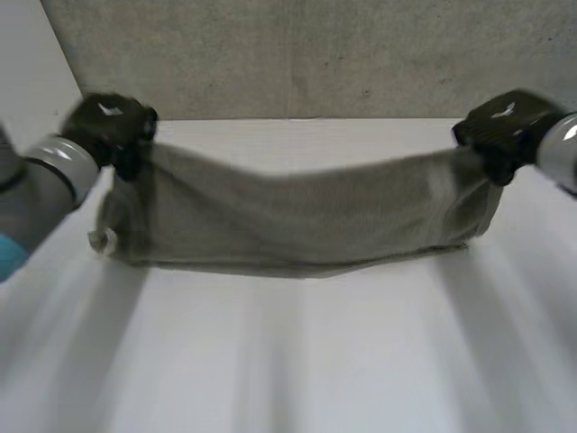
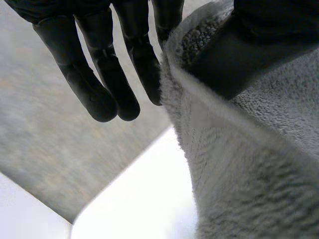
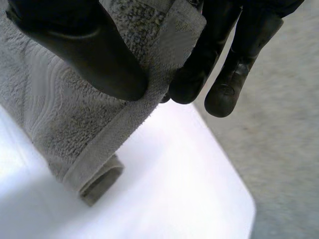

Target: Fold the towel.

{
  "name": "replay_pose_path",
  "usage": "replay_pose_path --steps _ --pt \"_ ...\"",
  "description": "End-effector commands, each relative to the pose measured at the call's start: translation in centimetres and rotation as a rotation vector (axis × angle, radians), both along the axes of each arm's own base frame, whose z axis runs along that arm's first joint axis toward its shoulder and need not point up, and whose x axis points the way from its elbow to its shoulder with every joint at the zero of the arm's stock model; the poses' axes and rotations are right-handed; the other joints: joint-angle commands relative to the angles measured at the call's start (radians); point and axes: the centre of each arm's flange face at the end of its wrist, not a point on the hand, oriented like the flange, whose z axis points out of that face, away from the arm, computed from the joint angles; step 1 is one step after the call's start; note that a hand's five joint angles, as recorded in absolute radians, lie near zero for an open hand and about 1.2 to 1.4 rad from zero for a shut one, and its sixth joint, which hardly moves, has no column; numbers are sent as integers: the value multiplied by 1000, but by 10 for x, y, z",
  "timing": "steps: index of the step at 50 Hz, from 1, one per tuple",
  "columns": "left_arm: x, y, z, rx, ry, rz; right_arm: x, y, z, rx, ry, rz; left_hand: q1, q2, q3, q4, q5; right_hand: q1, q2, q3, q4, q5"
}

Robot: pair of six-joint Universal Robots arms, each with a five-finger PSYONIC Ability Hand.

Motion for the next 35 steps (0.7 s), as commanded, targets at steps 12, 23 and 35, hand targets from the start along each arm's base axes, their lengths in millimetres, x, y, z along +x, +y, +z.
replay_pose_path --steps 12,23,35 --pt "-35 -80 110 -812 332 41 57 -95 73 -1004 -307 -55 -77 -125 -152 -129 -278 47 69 49 48 53" --pt "-21 -71 92 -622 430 7 51 -79 47 -777 -265 -25 -77 -125 -152 -129 -278 47 69 49 48 53" --pt "-15 -35 -53 -191 198 8 46 -38 -73 -277 -117 70 -77 -125 -152 -129 -278 47 69 49 48 53"
